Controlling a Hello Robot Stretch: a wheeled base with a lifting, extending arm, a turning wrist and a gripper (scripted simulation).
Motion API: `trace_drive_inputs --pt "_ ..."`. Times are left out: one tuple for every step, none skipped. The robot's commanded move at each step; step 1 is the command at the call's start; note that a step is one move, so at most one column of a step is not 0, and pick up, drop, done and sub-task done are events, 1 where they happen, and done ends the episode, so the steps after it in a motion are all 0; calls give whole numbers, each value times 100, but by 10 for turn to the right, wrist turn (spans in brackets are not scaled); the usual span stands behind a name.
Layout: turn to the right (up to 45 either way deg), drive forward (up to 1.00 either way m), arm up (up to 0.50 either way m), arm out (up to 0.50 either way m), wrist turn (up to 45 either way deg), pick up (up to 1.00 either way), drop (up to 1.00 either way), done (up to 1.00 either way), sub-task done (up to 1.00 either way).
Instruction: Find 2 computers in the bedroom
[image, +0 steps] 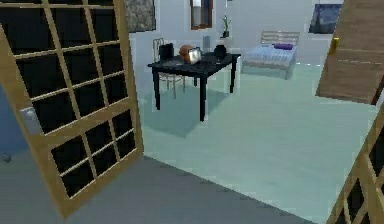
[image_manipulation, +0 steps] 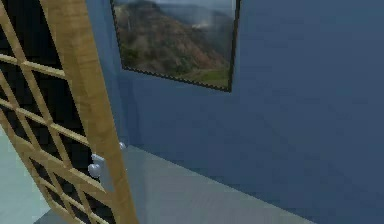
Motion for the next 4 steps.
trace_drive_inputs --pt "30 0 0 0 0 0 0 0 0" --pt "0 100 0 0 0 0 0 0 0" --pt "0 100 0 0 0 0 0 0 0" --pt "0 0 0 0 0 0 0 0 100"
